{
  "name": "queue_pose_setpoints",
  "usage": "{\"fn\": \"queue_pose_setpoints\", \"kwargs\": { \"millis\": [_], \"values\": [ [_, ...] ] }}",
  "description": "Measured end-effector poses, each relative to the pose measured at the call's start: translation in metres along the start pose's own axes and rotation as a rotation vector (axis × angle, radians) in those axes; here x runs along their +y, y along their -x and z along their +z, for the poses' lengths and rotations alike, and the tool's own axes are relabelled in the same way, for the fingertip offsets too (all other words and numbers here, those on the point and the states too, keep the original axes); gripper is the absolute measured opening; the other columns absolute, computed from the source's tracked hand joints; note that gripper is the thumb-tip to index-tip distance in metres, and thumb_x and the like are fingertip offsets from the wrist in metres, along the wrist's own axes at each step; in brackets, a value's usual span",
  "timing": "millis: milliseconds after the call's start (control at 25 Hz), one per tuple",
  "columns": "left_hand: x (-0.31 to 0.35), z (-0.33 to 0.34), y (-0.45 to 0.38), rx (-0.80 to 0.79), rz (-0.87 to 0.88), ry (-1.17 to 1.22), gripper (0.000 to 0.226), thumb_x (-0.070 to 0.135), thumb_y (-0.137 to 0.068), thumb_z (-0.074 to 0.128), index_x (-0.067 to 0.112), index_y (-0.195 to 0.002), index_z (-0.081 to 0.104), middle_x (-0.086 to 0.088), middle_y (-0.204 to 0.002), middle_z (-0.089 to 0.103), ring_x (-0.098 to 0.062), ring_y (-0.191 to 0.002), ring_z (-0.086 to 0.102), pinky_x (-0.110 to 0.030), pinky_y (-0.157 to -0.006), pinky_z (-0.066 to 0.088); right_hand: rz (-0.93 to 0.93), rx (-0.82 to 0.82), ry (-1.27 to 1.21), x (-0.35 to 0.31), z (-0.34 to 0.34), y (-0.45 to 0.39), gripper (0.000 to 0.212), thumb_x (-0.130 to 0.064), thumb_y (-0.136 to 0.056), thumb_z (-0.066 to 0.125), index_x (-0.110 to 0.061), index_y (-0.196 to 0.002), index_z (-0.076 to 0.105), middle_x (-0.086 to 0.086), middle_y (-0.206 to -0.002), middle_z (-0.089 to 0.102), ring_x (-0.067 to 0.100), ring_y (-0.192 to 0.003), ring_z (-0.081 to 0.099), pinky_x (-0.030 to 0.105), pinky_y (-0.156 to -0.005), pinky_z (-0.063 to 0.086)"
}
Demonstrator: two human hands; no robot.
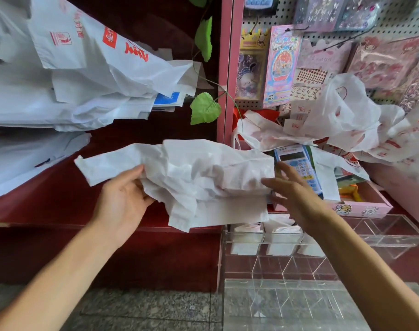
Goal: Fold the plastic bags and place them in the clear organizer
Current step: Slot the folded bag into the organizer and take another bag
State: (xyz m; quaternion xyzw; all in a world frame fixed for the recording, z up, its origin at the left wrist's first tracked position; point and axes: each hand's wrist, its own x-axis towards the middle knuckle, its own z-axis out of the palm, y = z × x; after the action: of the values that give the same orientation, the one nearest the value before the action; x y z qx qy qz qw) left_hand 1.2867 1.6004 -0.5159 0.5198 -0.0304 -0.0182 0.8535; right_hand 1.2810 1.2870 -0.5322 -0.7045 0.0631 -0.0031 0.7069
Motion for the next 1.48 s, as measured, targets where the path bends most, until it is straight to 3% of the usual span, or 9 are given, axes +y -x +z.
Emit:
{"fn": "queue_pose_setpoints", "kwargs": {
  "millis": [160, 320, 440, 520, 600, 720, 960, 1160, 1480],
  "values": [
    [-0.001, -0.004, -0.003, 0.071, -0.062, 0.001, 0.030, 0.028, -0.100, 0.044, 0.018, -0.113, 0.069, -0.003, -0.115, 0.071, -0.019, -0.103, 0.069, -0.040, -0.097, 0.047, 0.068, -0.129, -0.056, 0.002, 0.010, 0.000, 0.036, -0.023, -0.077, 0.074, -0.016, -0.113, 0.071, 0.008, -0.106, 0.074, 0.026, -0.092, 0.070, 0.042, -0.082, 0.057],
    [0.001, -0.003, 0.002, 0.020, -0.156, -0.120, 0.061, 0.065, -0.090, 0.046, 0.024, -0.134, 0.058, -0.005, -0.127, 0.067, -0.023, -0.117, 0.065, -0.048, -0.100, 0.046, 0.028, -0.080, -0.295, -0.007, 0.019, 0.004, 0.010, -0.013, -0.091, 0.063, -0.010, -0.095, 0.072, 0.010, -0.088, 0.074, 0.018, -0.070, 0.069, 0.027, -0.063, 0.058],
    [-0.006, -0.003, 0.008, -0.067, -0.233, -0.394, 0.095, 0.061, -0.064, 0.082, 0.034, -0.145, 0.041, 0.003, -0.129, 0.065, -0.019, -0.118, 0.063, -0.048, -0.094, 0.052, 0.004, 0.059, -0.260, -0.006, 0.020, 0.003, 0.011, -0.017, -0.096, 0.060, -0.015, -0.094, 0.071, 0.003, -0.082, 0.075, 0.014, -0.067, 0.070, 0.023, -0.060, 0.057],
    [-0.014, 0.001, 0.012, -0.056, -0.299, -0.541, 0.117, 0.048, -0.055, 0.093, 0.044, -0.150, 0.025, 0.007, -0.135, 0.057, -0.015, -0.118, 0.061, -0.042, -0.090, 0.056, 0.056, 0.113, -0.319, -0.002, 0.019, 0.000, 0.011, -0.017, -0.096, 0.060, -0.013, -0.095, 0.071, 0.010, -0.089, 0.074, 0.023, -0.074, 0.071, 0.038, -0.070, 0.059],
    [-0.025, 0.004, 0.014, 0.012, -0.267, -0.640, 0.101, 0.037, -0.063, 0.092, 0.039, -0.146, 0.035, 0.007, -0.132, 0.056, -0.011, -0.111, 0.063, -0.033, -0.083, 0.058, 0.111, 0.135, -0.361, 0.001, 0.019, -0.003, 0.010, -0.014, -0.096, 0.060, -0.010, -0.095, 0.069, 0.015, -0.096, 0.074, 0.029, -0.082, 0.071, 0.049, -0.078, 0.059],
    [-0.037, 0.005, 0.008, 0.109, -0.152, -0.714, 0.067, 0.025, -0.076, 0.084, 0.037, -0.132, 0.051, 0.006, -0.117, 0.065, -0.010, -0.095, 0.069, -0.029, -0.075, 0.057, 0.146, 0.085, -0.311, 0.006, 0.017, -0.007, 0.011, -0.012, -0.096, 0.059, -0.009, -0.100, 0.069, 0.015, -0.096, 0.074, 0.026, -0.078, 0.072, 0.043, -0.072, 0.061],
    [-0.055, -0.009, -0.001, 0.058, 0.231, -1.357, 0.062, 0.033, -0.079, 0.078, 0.037, -0.133, 0.049, 0.019, -0.125, 0.050, -0.004, -0.095, 0.058, -0.016, -0.067, 0.041, 0.216, 0.046, -0.263, 0.010, 0.008, -0.011, 0.013, -0.011, -0.096, 0.059, -0.007, -0.104, 0.069, 0.018, -0.097, 0.074, 0.029, -0.078, 0.072, 0.042, -0.068, 0.061],
    [-0.058, -0.001, -0.003, -0.014, 0.661, -1.445, 0.013, 0.022, -0.084, 0.075, 0.024, -0.090, 0.064, 0.018, -0.095, 0.061, -0.010, -0.085, 0.062, -0.032, -0.060, 0.052, 0.205, 0.137, -0.212, 0.017, 0.005, -0.013, 0.006, -0.011, -0.095, 0.062, -0.013, -0.099, 0.066, 0.009, -0.083, 0.075, 0.022, -0.069, 0.072, 0.035, -0.059, 0.059],
    [-0.049, -0.002, -0.015, 0.200, 0.565, -1.256, 0.009, 0.018, -0.089, 0.067, 0.021, -0.081, 0.065, 0.014, -0.077, 0.067, -0.004, -0.071, 0.062, -0.023, -0.064, 0.048, 0.253, -0.064, 0.066, 0.017, 0.000, -0.005, 0.044, -0.002, -0.082, 0.072, -0.019, -0.121, 0.059, 0.012, -0.107, 0.071, 0.032, -0.096, 0.069, 0.043, -0.070, 0.060]
  ]
}}
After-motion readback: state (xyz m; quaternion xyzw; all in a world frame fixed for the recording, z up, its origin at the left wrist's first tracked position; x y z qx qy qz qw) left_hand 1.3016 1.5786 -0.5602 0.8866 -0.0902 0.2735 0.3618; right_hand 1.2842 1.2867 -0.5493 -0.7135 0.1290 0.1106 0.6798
